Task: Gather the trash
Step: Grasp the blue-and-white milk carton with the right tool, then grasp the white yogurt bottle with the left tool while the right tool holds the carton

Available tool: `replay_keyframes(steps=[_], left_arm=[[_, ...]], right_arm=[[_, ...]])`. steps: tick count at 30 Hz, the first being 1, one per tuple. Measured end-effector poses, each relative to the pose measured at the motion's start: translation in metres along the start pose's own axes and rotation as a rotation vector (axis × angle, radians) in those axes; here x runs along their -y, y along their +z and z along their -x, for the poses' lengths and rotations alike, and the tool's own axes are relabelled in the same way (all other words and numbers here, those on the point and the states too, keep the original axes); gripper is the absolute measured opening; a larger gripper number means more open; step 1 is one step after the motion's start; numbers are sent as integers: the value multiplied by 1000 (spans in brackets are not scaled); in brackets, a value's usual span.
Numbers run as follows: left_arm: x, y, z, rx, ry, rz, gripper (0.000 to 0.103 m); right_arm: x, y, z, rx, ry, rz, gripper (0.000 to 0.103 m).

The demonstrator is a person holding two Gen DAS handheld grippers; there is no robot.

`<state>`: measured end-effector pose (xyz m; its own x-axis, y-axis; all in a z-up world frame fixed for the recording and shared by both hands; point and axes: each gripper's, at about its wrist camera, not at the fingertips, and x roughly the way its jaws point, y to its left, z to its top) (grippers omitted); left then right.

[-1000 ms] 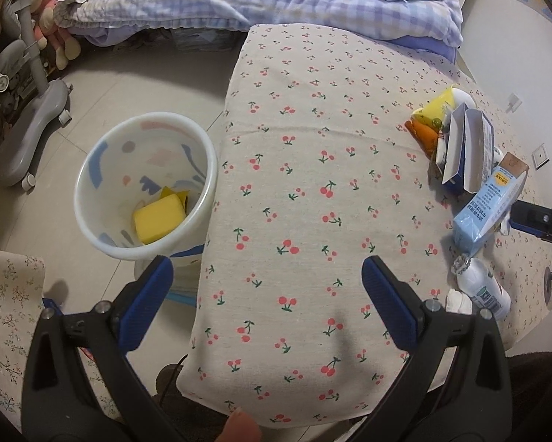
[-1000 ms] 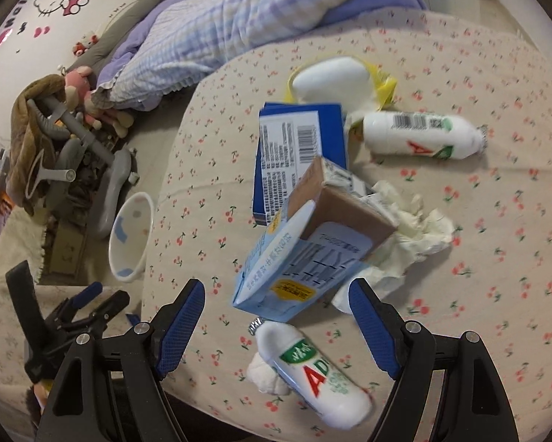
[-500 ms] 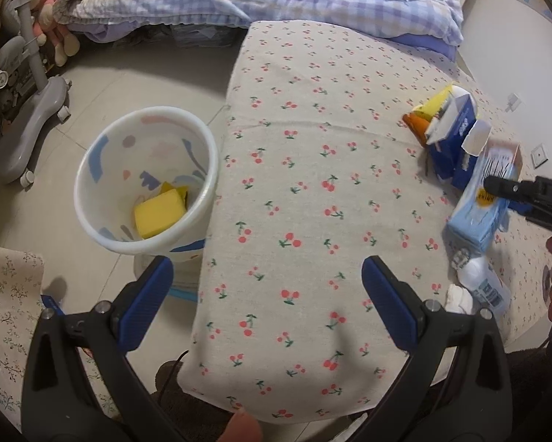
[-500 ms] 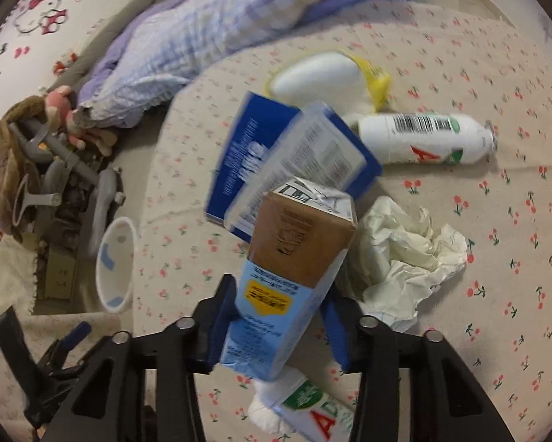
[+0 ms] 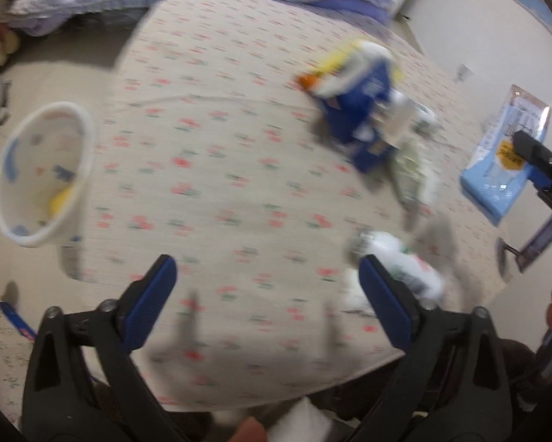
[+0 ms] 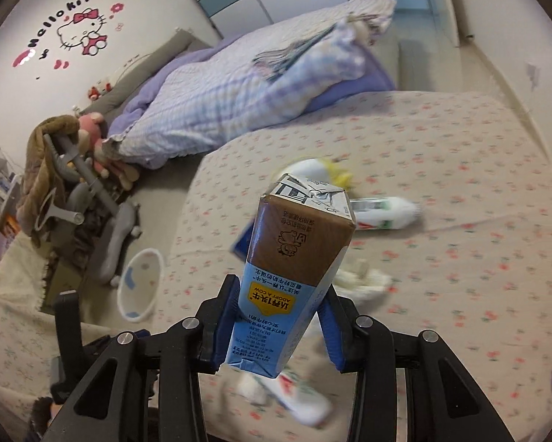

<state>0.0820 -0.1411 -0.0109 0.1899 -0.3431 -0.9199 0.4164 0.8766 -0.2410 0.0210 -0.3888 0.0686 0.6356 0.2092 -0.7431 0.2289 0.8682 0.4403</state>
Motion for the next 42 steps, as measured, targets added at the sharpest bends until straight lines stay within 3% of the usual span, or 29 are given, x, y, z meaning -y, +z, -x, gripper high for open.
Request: replay_keyframes(steps=[1,5,8,13,15,21,25,27,32,42], left_arm=[[8,-1,-3,-16,-24,-9,89],[43,-6,-17,-76,-102,-48,60],[68,-9,-22,-107,-139,-89,50],[102,-16,-36,-162,-156,-108,50],[106,-16,-47,-185,-128,-84,52],[112,2,-55,-135,-62,-16,57],[109,4,-79,-177,-17,22,56],[113,5,-78,-146,4,8,47],[117,7,-78,-133,6,-33,43],[88,11,-31,-29,-54,-54,41]], right_arm=[[10,-4,4,1,-18,-11,42],[41,-16,10,-16,-66,-52,42],[65,-24,15,-32,-96,-77,42],[90,-31,20,-39,-123,-112,42],[97,-34,21,-45,-131,-116,42],[106,-37,8,-86,-155,-115,42],[106,-39,3,-101,-159,-109,42],[107,-40,2,-105,-158,-106,42],[108,-39,3,-105,-154,-106,42],[94,-32,9,-80,-126,-92,42]])
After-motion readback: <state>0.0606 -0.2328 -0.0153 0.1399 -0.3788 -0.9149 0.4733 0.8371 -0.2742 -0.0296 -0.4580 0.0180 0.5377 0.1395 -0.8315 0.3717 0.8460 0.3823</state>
